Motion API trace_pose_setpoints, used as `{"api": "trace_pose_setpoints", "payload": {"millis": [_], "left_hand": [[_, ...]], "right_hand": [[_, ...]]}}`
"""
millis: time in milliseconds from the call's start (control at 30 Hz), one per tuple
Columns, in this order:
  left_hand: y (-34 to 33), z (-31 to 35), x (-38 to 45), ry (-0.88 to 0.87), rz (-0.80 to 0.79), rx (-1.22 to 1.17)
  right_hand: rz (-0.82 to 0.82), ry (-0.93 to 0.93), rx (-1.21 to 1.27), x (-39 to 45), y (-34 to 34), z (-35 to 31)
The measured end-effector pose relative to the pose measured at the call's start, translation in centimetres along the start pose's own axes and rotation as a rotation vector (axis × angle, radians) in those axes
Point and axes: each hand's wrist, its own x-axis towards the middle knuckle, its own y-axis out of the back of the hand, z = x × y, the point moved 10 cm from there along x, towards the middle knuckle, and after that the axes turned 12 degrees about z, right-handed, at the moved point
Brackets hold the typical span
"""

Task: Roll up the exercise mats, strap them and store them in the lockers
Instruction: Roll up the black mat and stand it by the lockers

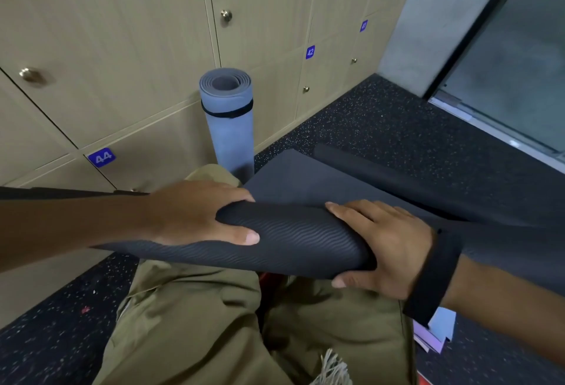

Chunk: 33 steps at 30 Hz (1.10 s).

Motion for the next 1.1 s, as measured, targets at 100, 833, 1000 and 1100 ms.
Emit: {"api": "trace_pose_setpoints", "payload": {"millis": [100, 833, 1000, 1100], "left_hand": [[1.0, 0.1, 0.4, -0.046, 0.126, 0.165], [0.7, 3.3, 3.5, -0.269, 0.404, 0.183], [0.4, 1.8, 6.4, -0.135, 0.18, 0.054], [0.4, 1.2, 7.7, -0.063, 0.089, -0.042]], "right_hand": [[-0.178, -0.073, 0.066, 1.0, -1.0, 1.2], [-0.163, -0.107, 0.068, 3.7, -0.5, 4.8], [0.269, -0.101, -0.111, 1.9, 1.3, 4.3], [0.35, -0.11, -0.195, 1.7, 0.8, 4.2]]}}
